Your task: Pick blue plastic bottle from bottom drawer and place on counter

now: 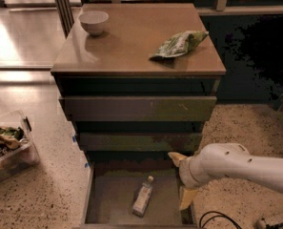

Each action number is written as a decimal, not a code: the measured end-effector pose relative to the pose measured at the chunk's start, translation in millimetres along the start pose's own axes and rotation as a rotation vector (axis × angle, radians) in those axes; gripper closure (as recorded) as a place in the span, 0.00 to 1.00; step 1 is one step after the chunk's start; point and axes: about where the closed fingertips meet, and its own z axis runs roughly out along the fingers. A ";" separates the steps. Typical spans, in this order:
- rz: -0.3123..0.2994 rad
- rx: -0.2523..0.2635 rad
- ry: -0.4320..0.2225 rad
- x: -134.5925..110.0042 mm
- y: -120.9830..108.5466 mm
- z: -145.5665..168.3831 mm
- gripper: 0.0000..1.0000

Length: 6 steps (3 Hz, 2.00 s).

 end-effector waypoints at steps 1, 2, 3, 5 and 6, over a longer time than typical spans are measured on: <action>-0.063 0.003 -0.021 -5.0 -21.4 40.9 0.00; -0.123 -0.042 -0.044 -9.5 -35.1 96.3 0.00; -0.144 -0.080 -0.068 -8.2 -31.8 152.5 0.00; -0.126 -0.148 -0.131 -9.0 -6.0 234.6 0.00; -0.146 -0.179 -0.124 0.4 3.3 264.3 0.00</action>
Offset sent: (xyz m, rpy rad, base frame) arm 0.0820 0.0814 -0.1273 0.0127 0.0173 0.2283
